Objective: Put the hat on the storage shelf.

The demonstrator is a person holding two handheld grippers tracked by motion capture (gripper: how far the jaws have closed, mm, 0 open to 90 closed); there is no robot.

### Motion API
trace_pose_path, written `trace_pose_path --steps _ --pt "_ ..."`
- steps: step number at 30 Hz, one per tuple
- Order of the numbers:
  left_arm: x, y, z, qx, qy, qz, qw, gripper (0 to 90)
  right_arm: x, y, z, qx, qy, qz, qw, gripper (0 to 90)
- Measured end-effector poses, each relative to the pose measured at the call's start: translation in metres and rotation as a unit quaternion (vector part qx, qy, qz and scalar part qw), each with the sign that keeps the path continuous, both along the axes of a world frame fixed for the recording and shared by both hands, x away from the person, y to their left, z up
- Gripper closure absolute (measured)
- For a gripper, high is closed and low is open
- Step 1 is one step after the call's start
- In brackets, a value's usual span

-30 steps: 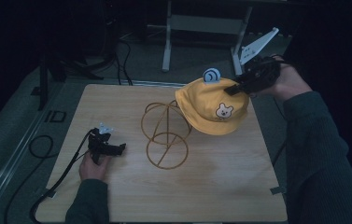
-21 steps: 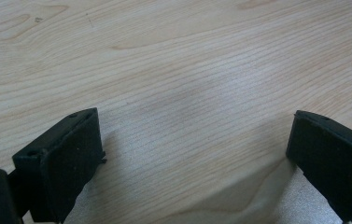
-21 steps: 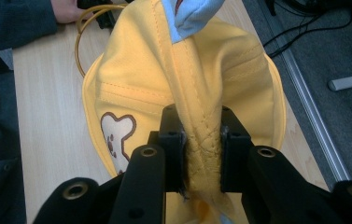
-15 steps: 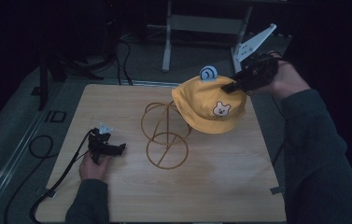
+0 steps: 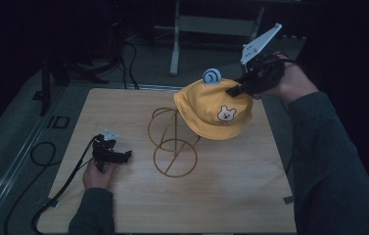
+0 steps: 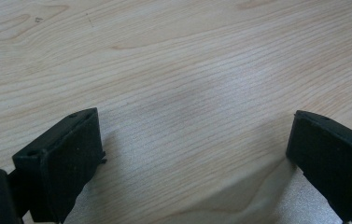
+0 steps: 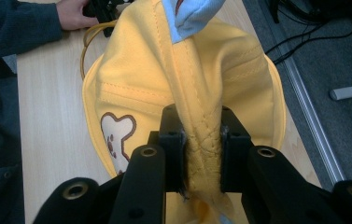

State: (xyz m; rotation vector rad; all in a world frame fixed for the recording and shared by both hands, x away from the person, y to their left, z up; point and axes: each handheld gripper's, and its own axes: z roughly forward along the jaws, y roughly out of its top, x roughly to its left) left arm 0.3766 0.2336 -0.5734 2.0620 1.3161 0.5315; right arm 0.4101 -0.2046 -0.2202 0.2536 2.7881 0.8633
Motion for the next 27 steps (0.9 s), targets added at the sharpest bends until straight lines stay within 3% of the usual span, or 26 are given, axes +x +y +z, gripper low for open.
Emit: trace_pose_path --steps 27 --pt "0.000 0.000 0.000 -0.001 0.000 0.000 1.0000 3.4 0.002 0.018 -0.001 -0.004 0.003 0.014 0.9999 75.9"
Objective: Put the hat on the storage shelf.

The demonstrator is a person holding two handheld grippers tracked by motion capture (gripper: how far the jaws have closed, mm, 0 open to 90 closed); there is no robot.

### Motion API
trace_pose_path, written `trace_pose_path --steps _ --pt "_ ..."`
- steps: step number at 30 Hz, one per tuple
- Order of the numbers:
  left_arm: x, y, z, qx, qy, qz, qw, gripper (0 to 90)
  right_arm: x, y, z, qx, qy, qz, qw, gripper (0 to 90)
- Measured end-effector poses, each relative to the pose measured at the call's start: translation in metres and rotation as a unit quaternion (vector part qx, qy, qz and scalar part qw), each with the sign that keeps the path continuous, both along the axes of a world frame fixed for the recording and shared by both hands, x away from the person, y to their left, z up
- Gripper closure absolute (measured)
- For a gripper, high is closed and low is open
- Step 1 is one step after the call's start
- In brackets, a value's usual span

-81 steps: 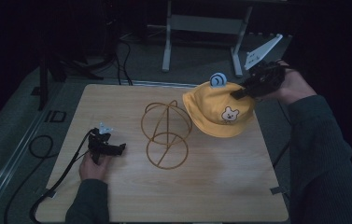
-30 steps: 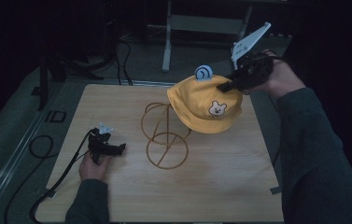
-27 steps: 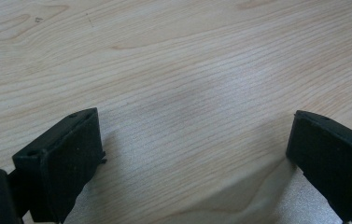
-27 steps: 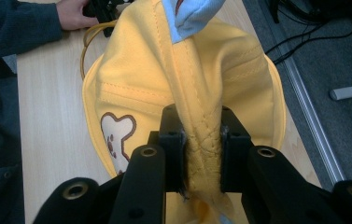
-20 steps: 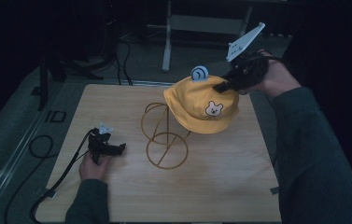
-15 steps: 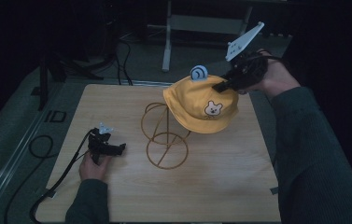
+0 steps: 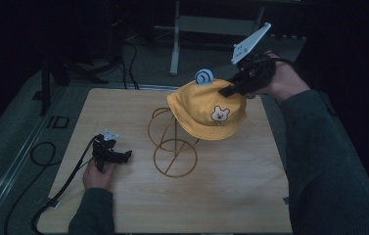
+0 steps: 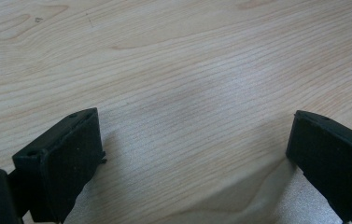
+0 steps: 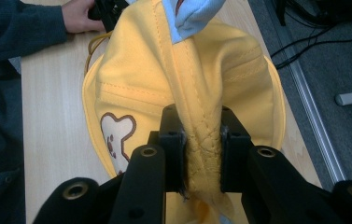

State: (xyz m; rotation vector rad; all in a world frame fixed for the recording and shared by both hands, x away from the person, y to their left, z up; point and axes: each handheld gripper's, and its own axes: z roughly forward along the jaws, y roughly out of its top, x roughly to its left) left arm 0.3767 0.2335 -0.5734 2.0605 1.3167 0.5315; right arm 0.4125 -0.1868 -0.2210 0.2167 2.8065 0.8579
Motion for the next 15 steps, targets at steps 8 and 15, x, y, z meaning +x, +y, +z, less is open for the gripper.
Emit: trace_pose_path --steps 8,15 --pt "0.000 0.000 0.000 0.000 0.000 0.000 1.0000 3.4 0.001 0.006 0.001 0.001 0.001 0.004 1.0000 75.9" --pt "0.000 0.000 0.000 0.000 0.000 0.000 1.0000 3.4 0.000 0.011 0.001 0.000 0.001 0.009 1.0000 75.9"
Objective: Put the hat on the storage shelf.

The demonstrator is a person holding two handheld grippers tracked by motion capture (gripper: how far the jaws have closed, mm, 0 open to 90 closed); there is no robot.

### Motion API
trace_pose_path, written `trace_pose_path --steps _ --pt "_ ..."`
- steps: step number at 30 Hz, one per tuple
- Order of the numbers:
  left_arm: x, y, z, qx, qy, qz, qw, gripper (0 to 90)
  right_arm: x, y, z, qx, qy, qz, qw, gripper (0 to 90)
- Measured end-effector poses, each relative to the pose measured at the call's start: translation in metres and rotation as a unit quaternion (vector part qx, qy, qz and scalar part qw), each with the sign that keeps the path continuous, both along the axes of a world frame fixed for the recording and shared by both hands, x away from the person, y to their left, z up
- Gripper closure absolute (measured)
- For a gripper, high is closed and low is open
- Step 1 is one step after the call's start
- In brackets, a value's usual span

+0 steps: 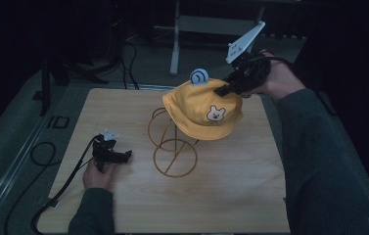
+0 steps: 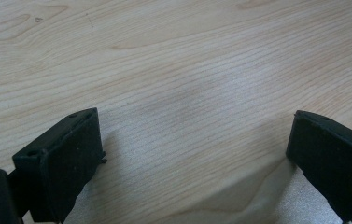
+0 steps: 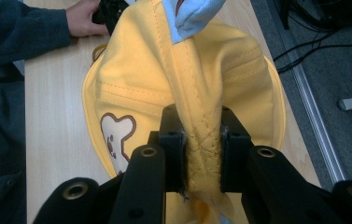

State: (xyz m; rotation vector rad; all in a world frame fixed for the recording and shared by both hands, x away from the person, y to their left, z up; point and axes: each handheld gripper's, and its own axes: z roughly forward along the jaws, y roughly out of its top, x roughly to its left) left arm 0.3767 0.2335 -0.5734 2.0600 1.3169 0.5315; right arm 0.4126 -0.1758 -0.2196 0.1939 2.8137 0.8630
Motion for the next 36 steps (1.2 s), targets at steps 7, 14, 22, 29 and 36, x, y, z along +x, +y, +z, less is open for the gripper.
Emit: trace_pose_path --steps 7,14,22,29,36 --pt "0.000 0.000 0.000 0.000 0.000 0.000 1.0000 3.4 0.001 0.005 0.001 -0.002 0.000 0.002 1.0000 75.9" --pt "0.000 0.000 0.000 0.000 0.000 0.000 1.0000 3.4 0.001 0.012 0.002 0.000 -0.002 0.008 1.0000 75.9" --pt "0.000 0.000 0.000 0.001 -0.001 0.000 1.0000 3.3 0.001 0.019 0.001 0.002 0.002 0.012 0.9999 75.9" --pt "0.000 0.000 0.000 0.001 0.000 0.000 1.0000 3.4 0.000 0.023 0.001 0.002 0.001 0.014 0.9999 75.9" --pt "0.000 0.000 0.000 0.000 0.000 -0.001 1.0000 3.4 0.000 0.034 0.001 -0.002 -0.001 0.021 0.9998 75.9"
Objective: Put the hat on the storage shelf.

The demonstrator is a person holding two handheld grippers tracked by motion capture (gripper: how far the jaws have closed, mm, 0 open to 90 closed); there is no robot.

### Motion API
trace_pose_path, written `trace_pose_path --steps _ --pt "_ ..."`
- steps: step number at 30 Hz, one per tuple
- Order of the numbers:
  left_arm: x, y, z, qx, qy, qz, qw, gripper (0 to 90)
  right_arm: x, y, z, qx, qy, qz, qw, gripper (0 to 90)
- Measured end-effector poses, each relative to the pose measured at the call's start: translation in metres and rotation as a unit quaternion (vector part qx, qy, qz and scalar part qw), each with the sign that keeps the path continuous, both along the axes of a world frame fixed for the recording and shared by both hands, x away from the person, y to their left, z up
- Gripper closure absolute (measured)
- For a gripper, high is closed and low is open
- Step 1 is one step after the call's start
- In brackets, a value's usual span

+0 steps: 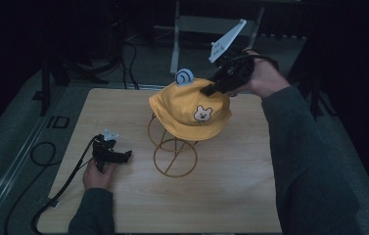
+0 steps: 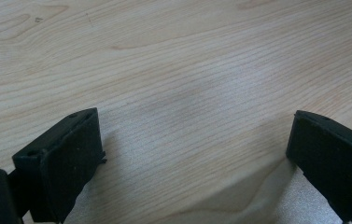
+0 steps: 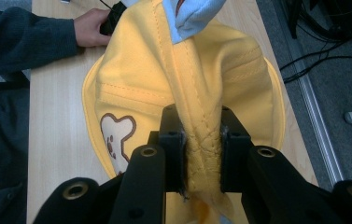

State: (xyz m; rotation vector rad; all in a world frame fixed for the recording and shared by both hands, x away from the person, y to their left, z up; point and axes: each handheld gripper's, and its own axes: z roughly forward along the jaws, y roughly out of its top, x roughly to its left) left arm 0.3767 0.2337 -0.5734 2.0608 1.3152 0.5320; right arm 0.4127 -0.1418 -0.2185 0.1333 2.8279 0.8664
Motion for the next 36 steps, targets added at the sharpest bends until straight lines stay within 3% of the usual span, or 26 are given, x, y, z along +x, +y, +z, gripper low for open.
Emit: trace_pose_path --steps 14,21,26,36 --pt "0.000 0.000 0.000 0.001 -0.001 0.000 1.0000 3.3 -0.001 0.020 -0.001 -0.009 0.001 0.012 0.9999 75.9" --pt "0.000 0.000 0.000 0.000 0.001 0.000 1.0000 3.4 0.001 0.028 -0.007 -0.021 0.006 0.014 0.9997 75.8" --pt "0.000 0.000 0.000 0.000 0.000 0.000 1.0000 3.4 0.002 0.038 -0.012 -0.044 0.008 0.012 0.9989 75.7" --pt "0.000 0.000 0.000 0.000 0.002 -0.001 1.0000 3.4 0.006 0.057 -0.019 -0.058 0.017 0.014 0.9981 75.5"
